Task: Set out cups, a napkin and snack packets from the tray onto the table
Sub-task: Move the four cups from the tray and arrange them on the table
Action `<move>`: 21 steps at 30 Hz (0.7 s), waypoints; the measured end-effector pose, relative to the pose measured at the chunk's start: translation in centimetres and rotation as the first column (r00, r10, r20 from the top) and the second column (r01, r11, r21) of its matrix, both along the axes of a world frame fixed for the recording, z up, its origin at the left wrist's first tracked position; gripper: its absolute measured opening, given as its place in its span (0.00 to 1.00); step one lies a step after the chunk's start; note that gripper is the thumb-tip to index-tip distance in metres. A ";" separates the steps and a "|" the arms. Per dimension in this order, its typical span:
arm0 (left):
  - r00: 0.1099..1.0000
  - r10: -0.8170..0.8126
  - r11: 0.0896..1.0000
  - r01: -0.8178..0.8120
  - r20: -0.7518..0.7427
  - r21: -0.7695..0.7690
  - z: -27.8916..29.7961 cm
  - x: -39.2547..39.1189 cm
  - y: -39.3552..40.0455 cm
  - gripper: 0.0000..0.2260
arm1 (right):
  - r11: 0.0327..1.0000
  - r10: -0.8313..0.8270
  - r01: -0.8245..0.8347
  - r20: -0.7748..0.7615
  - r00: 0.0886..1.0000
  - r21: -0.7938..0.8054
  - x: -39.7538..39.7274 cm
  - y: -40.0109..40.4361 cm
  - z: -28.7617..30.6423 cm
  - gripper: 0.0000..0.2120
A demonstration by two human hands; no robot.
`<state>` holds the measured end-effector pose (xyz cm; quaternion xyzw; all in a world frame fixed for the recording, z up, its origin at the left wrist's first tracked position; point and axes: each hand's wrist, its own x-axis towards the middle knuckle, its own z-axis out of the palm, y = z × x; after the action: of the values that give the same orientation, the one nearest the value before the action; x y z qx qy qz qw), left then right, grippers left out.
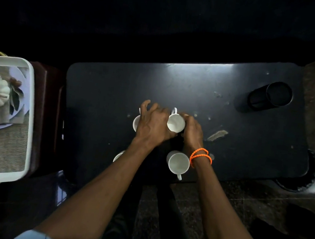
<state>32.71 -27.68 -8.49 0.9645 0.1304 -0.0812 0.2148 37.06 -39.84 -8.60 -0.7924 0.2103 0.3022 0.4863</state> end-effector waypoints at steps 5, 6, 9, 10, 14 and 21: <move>0.998 0.058 0.998 -0.058 0.007 -0.017 -0.2 -0.6 -0.4 0.19 | 0.995 0.093 -0.091 0.048 0.995 -0.030 0.5 -0.3 0.0 0.16; 0.999 0.049 0.999 -0.049 -0.014 -0.022 -0.2 -0.7 -0.2 0.19 | 0.995 0.101 -0.100 0.057 0.993 -0.026 0.5 -0.3 0.0 0.16; 0.997 0.018 0.999 -0.021 -0.075 -0.040 -0.1 -0.9 0.4 0.19 | 0.996 0.088 -0.089 0.037 0.995 0.018 0.1 0.0 -0.2 0.16; 0.996 0.012 0.999 -0.015 -0.085 -0.040 -0.1 -0.9 0.4 0.19 | 0.997 0.079 -0.080 0.038 0.996 0.022 0.0 0.0 -0.2 0.17; 0.994 0.010 0.998 -0.016 -0.112 -0.055 -0.3 -0.8 0.1 0.20 | 1.000 0.025 -0.026 0.067 0.997 0.013 -0.2 -0.1 0.0 0.16; 0.996 0.085 0.989 -0.083 0.010 -0.124 -0.4 -2.0 0.7 0.30 | 0.986 0.127 -0.077 0.370 0.920 -0.146 -0.7 0.1 0.7 0.16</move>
<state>30.68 -27.00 -8.93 0.9436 0.1641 -0.0726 0.2781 36.36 -39.72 -7.92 -0.8752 0.0901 0.1549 0.4494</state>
